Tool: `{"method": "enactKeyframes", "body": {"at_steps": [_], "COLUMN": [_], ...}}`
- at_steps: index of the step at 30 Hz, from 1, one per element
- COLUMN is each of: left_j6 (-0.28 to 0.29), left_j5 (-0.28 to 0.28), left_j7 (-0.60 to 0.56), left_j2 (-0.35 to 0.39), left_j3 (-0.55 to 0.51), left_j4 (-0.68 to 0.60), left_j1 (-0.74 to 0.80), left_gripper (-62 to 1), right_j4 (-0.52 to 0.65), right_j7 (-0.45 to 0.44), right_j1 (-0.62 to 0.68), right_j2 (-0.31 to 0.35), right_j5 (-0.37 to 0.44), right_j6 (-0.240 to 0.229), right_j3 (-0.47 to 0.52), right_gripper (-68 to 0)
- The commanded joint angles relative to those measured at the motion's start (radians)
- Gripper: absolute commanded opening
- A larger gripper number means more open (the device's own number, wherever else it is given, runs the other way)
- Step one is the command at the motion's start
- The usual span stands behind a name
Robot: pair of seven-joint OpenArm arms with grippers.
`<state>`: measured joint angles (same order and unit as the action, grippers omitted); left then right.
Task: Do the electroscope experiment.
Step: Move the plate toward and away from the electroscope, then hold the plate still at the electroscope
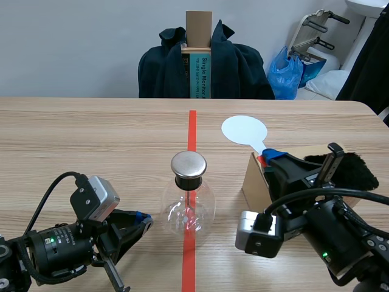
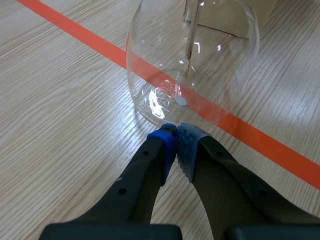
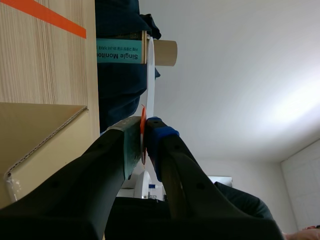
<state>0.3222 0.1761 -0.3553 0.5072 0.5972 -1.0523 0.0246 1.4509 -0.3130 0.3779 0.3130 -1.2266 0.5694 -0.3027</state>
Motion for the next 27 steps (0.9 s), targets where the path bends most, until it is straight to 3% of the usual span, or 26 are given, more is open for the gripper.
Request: {"method": "enactKeyframes", "body": {"at_steps": [1, 12, 18, 27], "left_j6": [0.001, 0.001, 0.001, 0.001], "left_j5": [0.010, 0.010, 0.010, 0.010], "left_j7": [-0.013, -0.013, -0.013, -0.013], "left_j2": [0.000, 0.000, 0.000, 0.000], "left_j3": [-0.002, -0.002, -0.002, -0.002], "left_j4": [-0.020, -0.020, -0.020, -0.020], "left_j1": [-0.005, -0.005, -0.005, -0.005], "left_gripper": [-57.9, -57.9, -57.9, -57.9], "right_j4": [0.021, 0.021, 0.021, 0.021], "right_j7": [-0.011, -0.200, -0.308, -0.345], "right_j1": [-0.006, -0.006, -0.006, -0.006], "right_j2": [0.011, 0.011, 0.011, 0.011], "right_j5": [0.006, 0.006, 0.006, 0.006], "right_j6": [0.014, 0.016, 0.045, 0.044], "right_j3": [0.009, 0.009, 0.009, 0.009], "right_gripper": [-66.9, -66.9, -66.9, -66.9]}}
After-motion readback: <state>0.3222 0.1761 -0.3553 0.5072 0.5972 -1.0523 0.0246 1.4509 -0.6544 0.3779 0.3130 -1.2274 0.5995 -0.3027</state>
